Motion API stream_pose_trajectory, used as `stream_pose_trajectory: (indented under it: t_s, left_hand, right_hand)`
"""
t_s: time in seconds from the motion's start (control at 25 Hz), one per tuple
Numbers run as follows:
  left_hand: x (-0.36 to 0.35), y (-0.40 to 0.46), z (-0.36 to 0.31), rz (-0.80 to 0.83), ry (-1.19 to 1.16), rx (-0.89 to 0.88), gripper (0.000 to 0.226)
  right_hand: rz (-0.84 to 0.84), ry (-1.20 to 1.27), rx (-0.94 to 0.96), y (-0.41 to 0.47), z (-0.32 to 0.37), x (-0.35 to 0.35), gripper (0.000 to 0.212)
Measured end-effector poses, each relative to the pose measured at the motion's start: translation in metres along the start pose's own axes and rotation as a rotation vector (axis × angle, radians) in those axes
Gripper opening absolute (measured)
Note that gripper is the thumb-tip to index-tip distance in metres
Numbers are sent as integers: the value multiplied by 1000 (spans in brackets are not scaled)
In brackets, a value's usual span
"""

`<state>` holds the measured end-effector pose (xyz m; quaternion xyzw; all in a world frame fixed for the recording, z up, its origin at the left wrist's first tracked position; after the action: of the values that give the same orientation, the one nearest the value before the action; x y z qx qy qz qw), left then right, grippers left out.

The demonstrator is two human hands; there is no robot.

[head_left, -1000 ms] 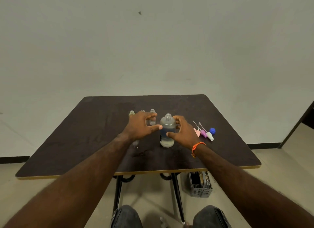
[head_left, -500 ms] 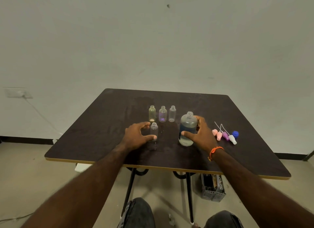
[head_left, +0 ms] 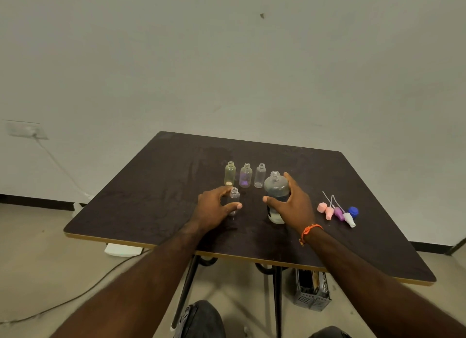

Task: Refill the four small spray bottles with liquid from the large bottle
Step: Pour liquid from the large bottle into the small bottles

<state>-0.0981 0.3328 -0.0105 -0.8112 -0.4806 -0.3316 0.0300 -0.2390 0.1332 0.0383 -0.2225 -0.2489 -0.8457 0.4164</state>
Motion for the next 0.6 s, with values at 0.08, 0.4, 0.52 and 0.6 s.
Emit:
stream_pose_trajectory:
  t_s: [0.08,0.4,0.52,0.6]
  left_hand:
    - [-1,2,-9,-13,11,-38,49]
    - [3,9,-15,77,172,-23,42]
    - [1,8,-16,67,141,-35,40]
    - [0,8,-17,65,146,-52,40]
  right_hand:
    - [47,-79,35,3,11,-5,97]
    - [236,-387,167,3,34,-21,79]
    - [241,-447,192,3,34,-24,78]
    - [251,-480,199,4,31,-26,80]
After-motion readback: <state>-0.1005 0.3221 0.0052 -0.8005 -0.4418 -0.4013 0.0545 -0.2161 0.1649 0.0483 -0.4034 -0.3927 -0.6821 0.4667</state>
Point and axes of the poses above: each hand's wrist, its own y-axis towards the middle knuckle, its own x-axis out of the back of the hand, z = x × y, the point moved 9 cm from there along y, towards the middle knuckle, and after that the axes turned 1 degree about x, right-handed, at the moved point
